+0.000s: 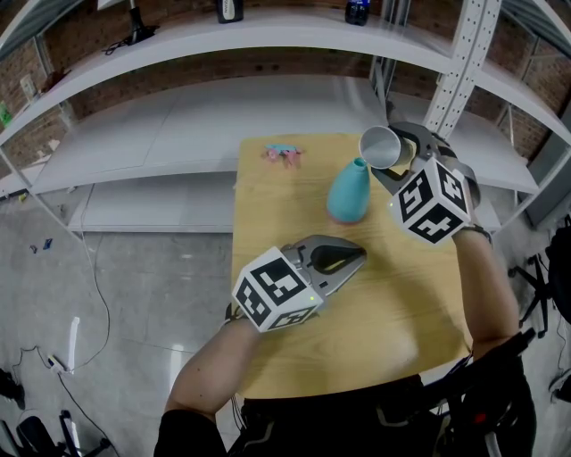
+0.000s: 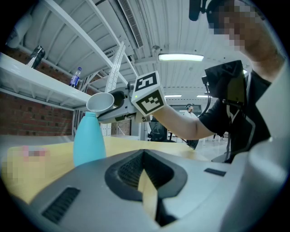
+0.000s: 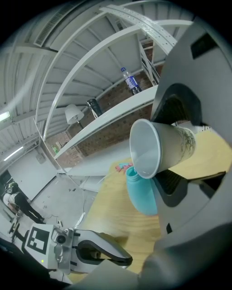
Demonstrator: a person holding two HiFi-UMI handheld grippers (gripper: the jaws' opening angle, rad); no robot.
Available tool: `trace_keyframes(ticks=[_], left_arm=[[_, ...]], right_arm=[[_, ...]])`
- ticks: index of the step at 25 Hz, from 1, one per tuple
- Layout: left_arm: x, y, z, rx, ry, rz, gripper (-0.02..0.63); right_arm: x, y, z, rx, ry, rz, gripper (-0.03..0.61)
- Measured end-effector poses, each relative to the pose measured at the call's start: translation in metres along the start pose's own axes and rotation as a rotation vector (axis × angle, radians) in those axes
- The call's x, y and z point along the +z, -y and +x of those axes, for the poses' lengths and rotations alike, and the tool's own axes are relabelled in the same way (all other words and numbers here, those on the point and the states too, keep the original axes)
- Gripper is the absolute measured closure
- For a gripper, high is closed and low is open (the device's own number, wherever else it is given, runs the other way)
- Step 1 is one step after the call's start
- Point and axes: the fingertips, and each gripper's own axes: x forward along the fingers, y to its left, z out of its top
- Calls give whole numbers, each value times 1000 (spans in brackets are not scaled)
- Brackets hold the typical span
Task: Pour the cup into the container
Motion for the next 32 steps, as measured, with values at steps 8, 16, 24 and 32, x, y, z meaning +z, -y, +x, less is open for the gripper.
trace_keyframes(ticks=[8, 16, 24, 32], left_arm=[[0, 1, 0, -3, -1, 3, 614], [0, 1, -1, -4, -1, 2, 612], [0, 1, 0, -7, 0, 2, 612], [0, 2, 0, -12, -1, 3, 613]], right_arm=[[0, -1, 1, -1, -6, -17, 268], [3, 0, 1, -11, -10, -30, 268], [2, 1, 3, -12, -16, -32, 268], [3, 0, 1, -18, -21, -52, 268]])
